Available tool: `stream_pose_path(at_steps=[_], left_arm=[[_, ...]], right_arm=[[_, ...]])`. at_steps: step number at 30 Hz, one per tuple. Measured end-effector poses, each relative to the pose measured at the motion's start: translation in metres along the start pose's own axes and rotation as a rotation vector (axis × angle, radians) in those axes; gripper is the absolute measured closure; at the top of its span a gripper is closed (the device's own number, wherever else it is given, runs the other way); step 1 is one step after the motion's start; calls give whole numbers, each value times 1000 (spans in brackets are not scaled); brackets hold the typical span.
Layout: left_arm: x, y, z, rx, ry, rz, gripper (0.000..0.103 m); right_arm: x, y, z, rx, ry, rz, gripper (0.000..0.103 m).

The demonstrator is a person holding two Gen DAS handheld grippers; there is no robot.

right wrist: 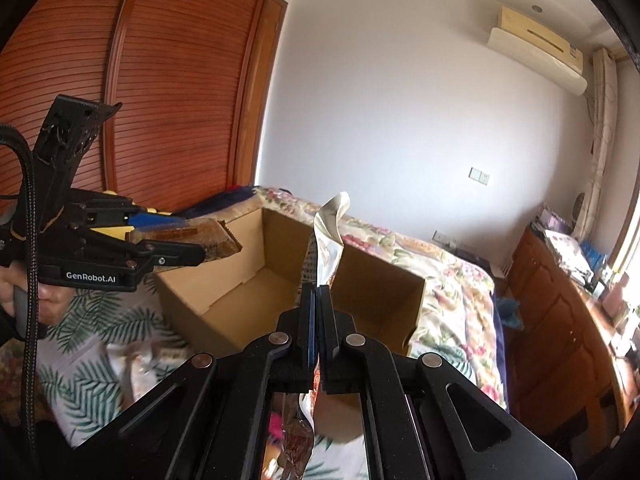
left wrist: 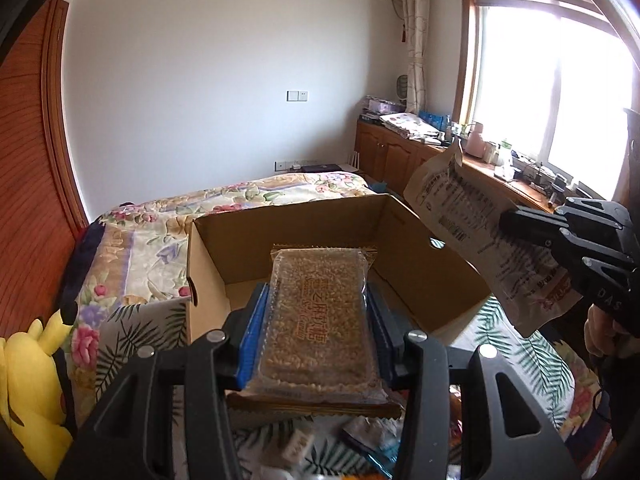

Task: Organize snacks
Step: 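Carry the rice-cracker pack and white pouch into the box with both grippers, releasing them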

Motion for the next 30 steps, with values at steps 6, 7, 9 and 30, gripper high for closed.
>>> stream_pose_path(at_steps=[6, 7, 9, 30], left_arm=[[-4, 31, -11, -6, -6, -16, 57], [-5, 36, -12, -8, -7, -18, 57], [-3, 47, -16, -13, -12, -28, 57], [14, 86, -14, -30, -24, -80, 52]], right_arm=[[-8, 33, 10, 3, -12, -4, 103], [-8, 40, 12, 2, -10, -8, 103], [-6, 49, 12, 3, -9, -13, 103], [21, 96, 21, 20, 0, -95, 103]])
Point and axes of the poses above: each gripper's, at about its wrist camera, not at the fingertips, and y roughly the way its jaws point, z to its right, x to its underside, the point moved 9 cm from there along y, roughly the way its jaws point
